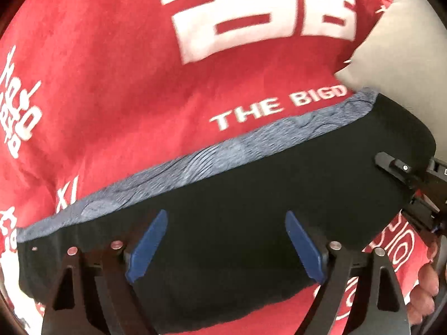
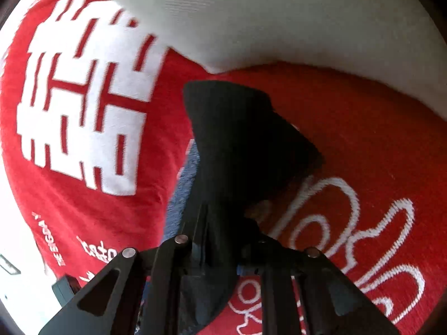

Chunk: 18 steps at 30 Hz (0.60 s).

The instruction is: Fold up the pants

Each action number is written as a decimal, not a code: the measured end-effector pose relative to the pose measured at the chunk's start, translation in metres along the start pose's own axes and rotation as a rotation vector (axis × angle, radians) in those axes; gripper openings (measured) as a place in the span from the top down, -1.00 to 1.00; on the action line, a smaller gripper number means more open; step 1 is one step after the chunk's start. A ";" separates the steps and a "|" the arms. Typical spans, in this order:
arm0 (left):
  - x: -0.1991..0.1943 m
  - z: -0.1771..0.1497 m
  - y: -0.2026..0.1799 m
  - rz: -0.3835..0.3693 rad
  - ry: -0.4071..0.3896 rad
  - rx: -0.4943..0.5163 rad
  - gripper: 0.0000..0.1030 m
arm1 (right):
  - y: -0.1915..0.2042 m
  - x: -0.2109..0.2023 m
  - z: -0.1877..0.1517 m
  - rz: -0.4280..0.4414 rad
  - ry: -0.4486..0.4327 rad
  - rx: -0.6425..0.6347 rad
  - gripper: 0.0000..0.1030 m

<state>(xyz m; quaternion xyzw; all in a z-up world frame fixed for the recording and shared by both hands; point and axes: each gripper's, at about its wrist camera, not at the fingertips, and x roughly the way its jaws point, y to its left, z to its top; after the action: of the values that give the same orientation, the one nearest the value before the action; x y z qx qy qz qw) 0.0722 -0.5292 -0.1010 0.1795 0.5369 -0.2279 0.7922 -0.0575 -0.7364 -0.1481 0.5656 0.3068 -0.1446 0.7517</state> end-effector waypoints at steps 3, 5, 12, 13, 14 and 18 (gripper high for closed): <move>0.038 -0.017 -0.010 -0.053 0.080 0.010 -0.73 | 0.022 -0.006 -0.002 -0.024 -0.008 -0.101 0.72; 0.039 -0.027 -0.005 -0.073 -0.012 -0.031 -0.76 | 0.037 -0.007 -0.007 -0.054 -0.005 -0.178 0.74; 0.044 -0.030 0.001 -0.104 -0.041 -0.039 -0.76 | 0.099 -0.014 -0.037 -0.159 -0.025 -0.499 0.75; 0.044 -0.031 0.002 -0.114 -0.042 -0.042 -0.76 | 0.107 -0.014 -0.042 -0.169 -0.026 -0.537 0.75; 0.044 -0.029 0.006 -0.130 -0.034 -0.045 -0.76 | 0.117 -0.014 -0.050 -0.180 -0.027 -0.584 0.75; 0.032 -0.026 0.039 -0.197 -0.002 -0.114 -0.75 | 0.148 -0.015 -0.071 -0.200 -0.036 -0.708 0.76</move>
<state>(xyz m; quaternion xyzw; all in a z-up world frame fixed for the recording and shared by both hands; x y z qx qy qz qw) 0.0840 -0.4882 -0.1383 0.0803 0.5631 -0.2740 0.7754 -0.0069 -0.6241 -0.0379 0.2350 0.3786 -0.1123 0.8882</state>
